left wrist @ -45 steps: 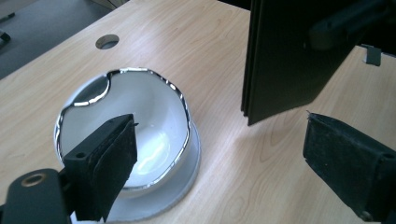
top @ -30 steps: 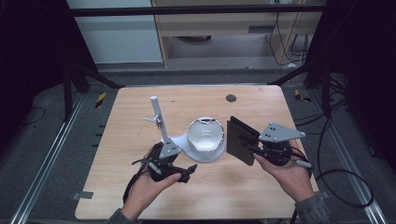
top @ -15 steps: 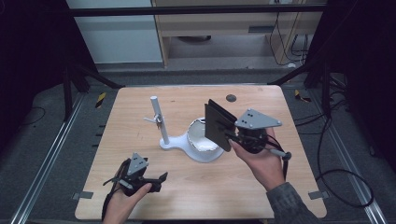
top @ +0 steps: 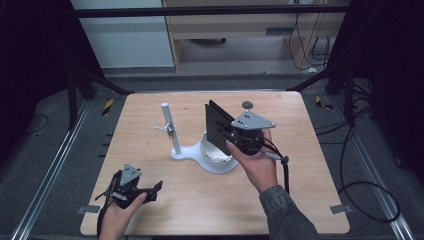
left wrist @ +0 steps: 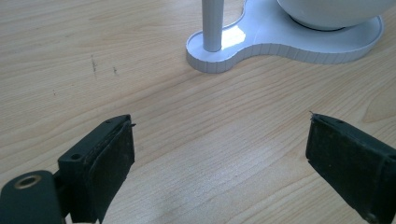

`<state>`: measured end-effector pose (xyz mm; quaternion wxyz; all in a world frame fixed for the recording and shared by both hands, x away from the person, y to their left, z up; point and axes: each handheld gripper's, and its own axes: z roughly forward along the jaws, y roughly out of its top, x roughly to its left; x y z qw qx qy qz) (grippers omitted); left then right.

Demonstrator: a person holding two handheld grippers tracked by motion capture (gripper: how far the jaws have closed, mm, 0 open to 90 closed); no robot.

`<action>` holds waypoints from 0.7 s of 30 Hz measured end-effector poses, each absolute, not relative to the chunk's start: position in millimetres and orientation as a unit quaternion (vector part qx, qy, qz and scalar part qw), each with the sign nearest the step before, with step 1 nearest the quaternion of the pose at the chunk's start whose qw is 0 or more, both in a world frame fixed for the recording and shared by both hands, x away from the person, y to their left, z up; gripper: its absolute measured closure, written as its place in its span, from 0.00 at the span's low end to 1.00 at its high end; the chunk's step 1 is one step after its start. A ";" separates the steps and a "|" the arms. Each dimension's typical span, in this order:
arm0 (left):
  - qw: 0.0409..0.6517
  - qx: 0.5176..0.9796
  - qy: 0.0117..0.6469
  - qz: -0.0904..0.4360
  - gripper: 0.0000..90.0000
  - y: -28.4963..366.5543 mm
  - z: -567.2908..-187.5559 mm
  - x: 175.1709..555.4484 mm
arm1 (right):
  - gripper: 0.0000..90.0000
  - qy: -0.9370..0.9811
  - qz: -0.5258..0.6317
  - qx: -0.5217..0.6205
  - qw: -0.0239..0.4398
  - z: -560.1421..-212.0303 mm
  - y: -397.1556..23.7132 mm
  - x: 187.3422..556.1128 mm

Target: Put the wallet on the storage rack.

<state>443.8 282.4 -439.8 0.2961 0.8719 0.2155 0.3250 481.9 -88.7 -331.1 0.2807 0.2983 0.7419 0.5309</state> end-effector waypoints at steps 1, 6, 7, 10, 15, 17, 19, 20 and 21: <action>0.297 0.872 0.216 0.325 0.09 282.2 -440.2 443.7 | 0.80 0.743 0.529 0.300 0.280 -333.1 -87.0 484.2; 0.294 0.875 0.210 0.321 0.09 281.8 -442.6 445.3 | 0.79 0.745 0.519 0.314 0.277 -347.4 -82.6 492.7; 0.293 0.876 0.208 0.321 0.09 281.8 -442.9 445.6 | 0.79 0.745 0.518 0.317 0.275 -350.7 -82.7 494.3; 0.291 0.878 0.207 0.320 0.09 281.5 -443.5 445.7 | 0.79 0.745 0.520 0.323 0.266 -360.8 -82.3 498.6; 0.289 0.880 0.202 0.319 0.09 281.7 -444.4 446.8 | 0.79 0.746 0.515 0.334 0.257 -375.7 -79.3 505.3; 0.287 0.881 0.201 0.319 0.09 282.3 -444.4 447.2 | 0.79 0.748 0.513 0.337 0.253 -381.5 -78.2 508.0; 0.287 0.880 0.204 0.318 0.09 281.8 -445.2 446.7 | 0.79 0.747 0.513 0.341 0.251 -386.0 -77.7 509.6; 0.288 0.880 0.204 0.318 0.09 281.5 -445.5 446.6 | 0.79 0.746 0.514 0.342 0.249 -388.7 -77.7 510.5; 0.290 0.879 0.206 0.318 0.09 281.0 -446.1 446.5 | 0.79 0.746 0.515 0.342 0.249 -389.8 -78.1 511.2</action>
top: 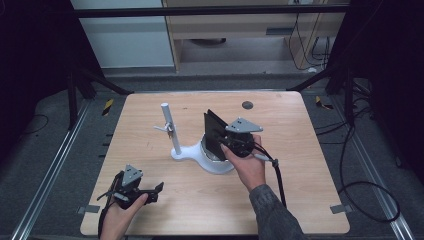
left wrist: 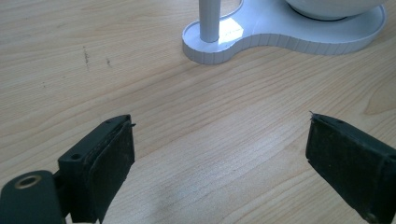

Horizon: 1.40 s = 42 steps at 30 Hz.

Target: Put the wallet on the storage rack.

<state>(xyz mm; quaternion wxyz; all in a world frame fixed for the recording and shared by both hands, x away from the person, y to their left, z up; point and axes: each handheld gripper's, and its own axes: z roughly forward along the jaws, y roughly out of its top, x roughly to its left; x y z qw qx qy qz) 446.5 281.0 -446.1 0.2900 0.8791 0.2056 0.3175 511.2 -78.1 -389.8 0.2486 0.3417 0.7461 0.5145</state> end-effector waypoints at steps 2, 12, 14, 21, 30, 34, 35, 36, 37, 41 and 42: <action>0.289 0.880 0.206 0.317 0.09 280.2 -446.4 446.3 | 0.79 0.746 0.516 0.343 0.246 -390.6 -77.9 512.2; 0.287 0.882 0.202 0.315 0.09 281.3 -447.5 447.5 | 0.73 0.742 0.523 0.347 0.237 -391.5 -77.4 516.5; 0.288 0.882 0.201 0.314 0.09 281.2 -447.7 447.5 | 0.63 0.739 0.522 0.351 0.240 -390.3 -78.7 516.3; 0.277 0.887 0.190 0.317 0.08 285.8 -447.5 450.6 | 0.27 0.739 0.515 0.353 0.252 -382.8 -90.1 498.7; 0.252 0.894 0.182 0.322 0.06 295.4 -454.7 460.3 | 0.13 0.733 0.501 0.369 0.274 -394.1 -139.5 463.5; 0.233 0.901 0.168 0.325 0.06 299.4 -457.9 466.7 | 0.10 0.736 0.482 0.388 0.275 -411.4 -164.2 455.9; 0.227 0.903 0.164 0.327 0.06 300.6 -458.2 468.2 | 0.08 0.739 0.475 0.391 0.275 -417.0 -170.8 454.8; 0.221 0.905 0.157 0.326 0.06 302.3 -458.9 470.6 | 0.07 0.740 0.471 0.398 0.270 -421.4 -175.6 454.2; 0.216 0.907 0.152 0.328 0.06 303.5 -458.8 471.9 | 0.07 0.743 0.462 0.407 0.260 -428.5 -183.7 453.7; 0.208 0.908 0.148 0.332 0.06 306.4 -458.8 472.7 | 0.06 0.747 0.433 0.433 0.259 -450.7 -206.4 448.0; 0.208 0.907 0.151 0.334 0.06 306.4 -459.2 472.2 | 0.06 0.746 0.429 0.440 0.257 -455.3 -212.2 446.7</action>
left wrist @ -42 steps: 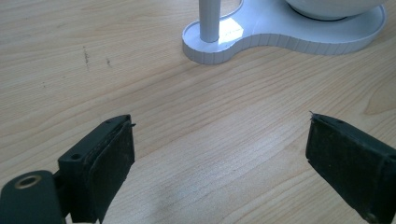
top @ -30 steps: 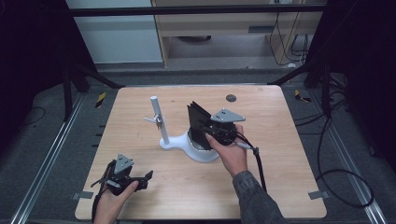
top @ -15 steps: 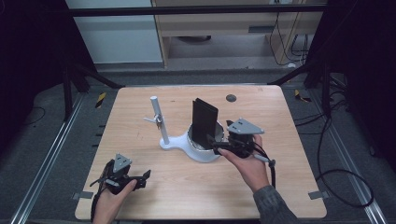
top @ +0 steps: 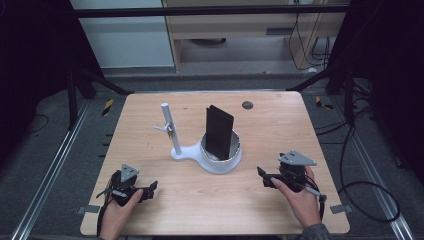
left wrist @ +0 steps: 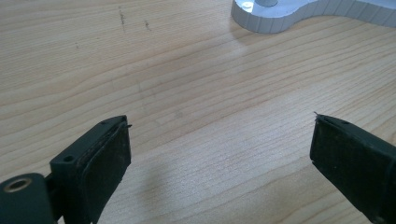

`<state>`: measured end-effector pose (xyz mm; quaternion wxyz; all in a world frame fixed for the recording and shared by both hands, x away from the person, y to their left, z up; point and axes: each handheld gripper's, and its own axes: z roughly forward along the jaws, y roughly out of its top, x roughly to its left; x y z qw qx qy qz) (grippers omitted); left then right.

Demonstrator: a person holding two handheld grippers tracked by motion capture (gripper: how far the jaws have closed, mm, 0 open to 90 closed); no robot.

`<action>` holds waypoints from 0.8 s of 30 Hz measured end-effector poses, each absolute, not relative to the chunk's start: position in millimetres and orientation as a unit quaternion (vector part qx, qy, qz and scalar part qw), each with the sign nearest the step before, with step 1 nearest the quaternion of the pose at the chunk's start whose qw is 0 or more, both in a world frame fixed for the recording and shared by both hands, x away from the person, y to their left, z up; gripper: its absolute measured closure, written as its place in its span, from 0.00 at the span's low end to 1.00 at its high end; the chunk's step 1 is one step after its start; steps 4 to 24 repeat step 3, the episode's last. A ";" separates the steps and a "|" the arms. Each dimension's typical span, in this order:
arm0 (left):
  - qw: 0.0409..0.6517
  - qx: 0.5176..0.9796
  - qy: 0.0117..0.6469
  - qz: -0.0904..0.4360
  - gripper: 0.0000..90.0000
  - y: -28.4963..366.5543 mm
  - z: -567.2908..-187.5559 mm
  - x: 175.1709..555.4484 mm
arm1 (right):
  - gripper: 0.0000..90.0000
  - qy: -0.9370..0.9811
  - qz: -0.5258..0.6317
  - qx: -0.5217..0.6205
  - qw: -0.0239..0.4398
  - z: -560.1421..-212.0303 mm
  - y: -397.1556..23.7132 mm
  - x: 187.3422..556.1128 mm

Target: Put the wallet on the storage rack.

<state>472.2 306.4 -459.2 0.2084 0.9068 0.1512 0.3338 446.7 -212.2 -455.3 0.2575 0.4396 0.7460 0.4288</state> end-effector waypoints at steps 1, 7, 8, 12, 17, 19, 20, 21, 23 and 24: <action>0.207 0.906 0.153 0.335 0.05 306.5 -459.5 472.1 | 0.06 0.743 0.429 0.449 0.251 -460.7 -218.9 445.2; 0.203 0.906 0.159 0.337 0.05 306.1 -460.9 472.6 | 0.06 0.740 0.426 0.460 0.244 -468.3 -227.1 444.8; 0.203 0.906 0.159 0.337 0.05 306.1 -460.9 472.6 | 0.06 0.740 0.426 0.460 0.244 -468.3 -227.1 444.8; 0.203 0.906 0.159 0.337 0.05 306.1 -460.9 472.6 | 0.06 0.740 0.426 0.460 0.244 -468.3 -227.1 444.8; 0.203 0.906 0.159 0.337 0.05 306.1 -460.9 472.6 | 0.06 0.740 0.426 0.460 0.244 -468.3 -227.1 444.8; 0.203 0.906 0.159 0.337 0.05 306.1 -460.9 472.6 | 0.06 0.740 0.426 0.460 0.244 -468.3 -227.1 444.8; 0.203 0.906 0.159 0.337 0.05 306.1 -460.9 472.6 | 0.06 0.740 0.426 0.460 0.244 -468.3 -227.1 444.8; 0.203 0.906 0.159 0.337 0.05 306.1 -460.9 472.6 | 0.06 0.740 0.426 0.460 0.244 -468.3 -227.1 444.8; 0.203 0.906 0.159 0.337 0.05 306.1 -460.9 472.6 | 0.06 0.740 0.426 0.460 0.244 -468.3 -227.1 444.8; 0.203 0.906 0.159 0.337 0.05 306.1 -460.9 472.6 | 0.06 0.740 0.426 0.460 0.244 -468.3 -227.1 444.8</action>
